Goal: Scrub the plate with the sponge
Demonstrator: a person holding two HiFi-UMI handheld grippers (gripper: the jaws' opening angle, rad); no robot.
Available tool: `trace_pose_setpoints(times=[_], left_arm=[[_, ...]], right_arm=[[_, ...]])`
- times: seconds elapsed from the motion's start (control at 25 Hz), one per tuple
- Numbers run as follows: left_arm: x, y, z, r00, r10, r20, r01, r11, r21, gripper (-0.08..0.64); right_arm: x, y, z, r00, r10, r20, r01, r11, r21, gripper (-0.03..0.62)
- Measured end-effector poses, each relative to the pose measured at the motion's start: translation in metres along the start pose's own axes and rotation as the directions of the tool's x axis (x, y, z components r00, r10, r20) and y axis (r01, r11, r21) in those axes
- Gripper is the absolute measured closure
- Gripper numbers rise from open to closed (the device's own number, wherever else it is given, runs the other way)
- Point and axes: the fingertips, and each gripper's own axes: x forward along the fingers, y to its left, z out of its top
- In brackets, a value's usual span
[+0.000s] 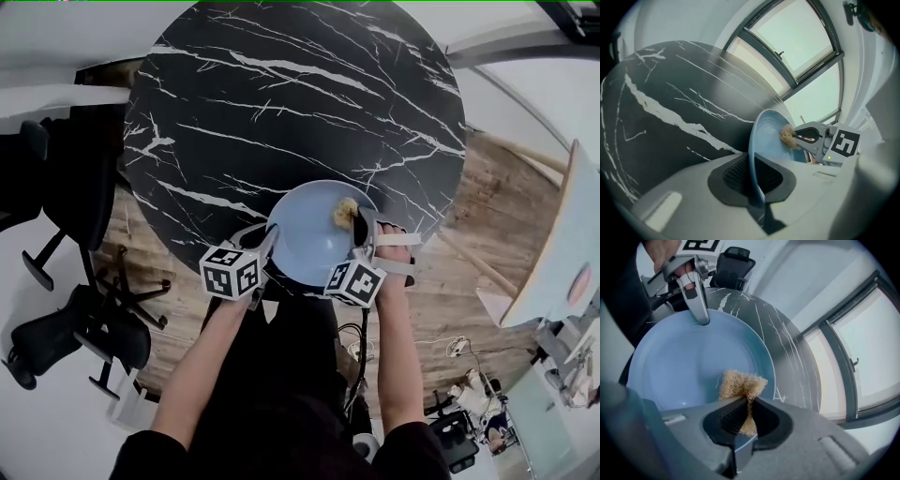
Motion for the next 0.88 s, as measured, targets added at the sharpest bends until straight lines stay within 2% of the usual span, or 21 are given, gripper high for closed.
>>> trace_pose_setpoints(times=[0.16, 0.36, 0.6, 0.72, 0.8, 0.88], left_arm=[[-0.001, 0.001, 0.0, 1.0, 0.01, 0.024, -0.01, 1.0, -0.029, 0.543], [0.0, 0.001, 0.001, 1.0, 0.006, 0.023, -0.006, 1.0, -0.029, 0.543], [0.001, 0.002, 0.002, 1.0, -0.008, 0.008, 0.008, 1.0, -0.004, 0.541], [0.002, 0.001, 0.001, 1.0, -0.014, 0.004, 0.014, 1.0, 0.016, 0.527], [0.001, -0.001, 0.0, 0.999, -0.033, -0.003, 0.033, 0.999, 0.03, 0.508], [-0.001, -0.005, -0.002, 0.998, -0.062, -0.019, 0.062, 0.998, 0.032, 0.443]], right_arm=[[-0.012, 0.017, -0.012, 0.999, 0.03, -0.045, -0.028, 0.999, 0.027, 0.562], [-0.032, 0.055, -0.023, 0.994, 0.088, -0.059, -0.084, 0.995, 0.057, 0.563], [-0.052, 0.097, -0.013, 0.985, 0.167, -0.03, -0.162, 0.978, 0.129, 0.562], [-0.06, 0.092, -0.005, 0.99, 0.142, 0.014, -0.141, 0.962, 0.235, 0.561], [-0.069, 0.08, 0.002, 0.993, 0.102, 0.064, -0.118, 0.935, 0.334, 0.561], [-0.08, 0.067, 0.006, 0.992, 0.053, 0.114, -0.098, 0.896, 0.432, 0.561]])
